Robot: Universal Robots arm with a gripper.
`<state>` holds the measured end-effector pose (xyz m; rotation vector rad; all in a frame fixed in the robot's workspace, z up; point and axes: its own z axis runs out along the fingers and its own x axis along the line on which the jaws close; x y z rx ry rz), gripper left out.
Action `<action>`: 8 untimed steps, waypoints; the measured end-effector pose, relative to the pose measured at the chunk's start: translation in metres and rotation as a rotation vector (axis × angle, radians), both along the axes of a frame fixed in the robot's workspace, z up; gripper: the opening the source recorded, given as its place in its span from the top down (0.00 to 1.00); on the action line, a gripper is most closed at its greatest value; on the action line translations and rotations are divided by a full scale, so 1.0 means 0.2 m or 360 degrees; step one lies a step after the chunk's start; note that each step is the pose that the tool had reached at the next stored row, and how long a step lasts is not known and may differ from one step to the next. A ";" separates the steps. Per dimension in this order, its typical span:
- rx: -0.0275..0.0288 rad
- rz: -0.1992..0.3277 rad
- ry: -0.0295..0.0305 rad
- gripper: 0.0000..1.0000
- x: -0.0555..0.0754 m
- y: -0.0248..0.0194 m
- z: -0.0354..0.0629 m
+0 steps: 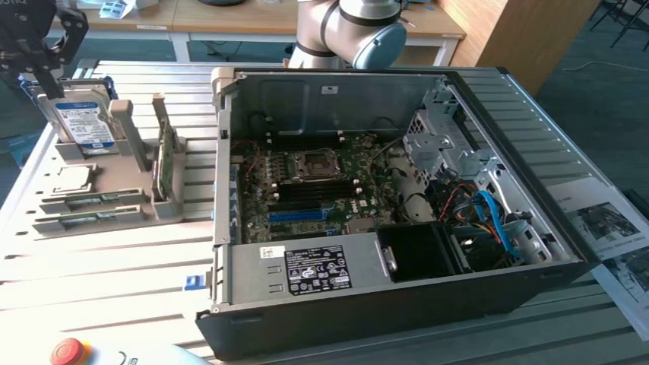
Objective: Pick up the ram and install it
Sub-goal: 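Pick up the ram and move it above insertion slot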
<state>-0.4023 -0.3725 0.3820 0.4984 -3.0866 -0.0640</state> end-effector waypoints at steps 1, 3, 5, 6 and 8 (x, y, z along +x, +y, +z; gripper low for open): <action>0.00001 0.0020 0.00000 0.89 0.00 0.000 0.000; 0.00001 0.0058 0.00000 0.89 0.00 0.000 0.000; 0.00001 0.0096 0.00000 0.89 0.00 0.000 0.000; 0.00000 0.0116 0.00000 0.89 0.00 0.000 0.000; 0.00000 0.0157 0.00000 0.89 0.00 0.000 0.000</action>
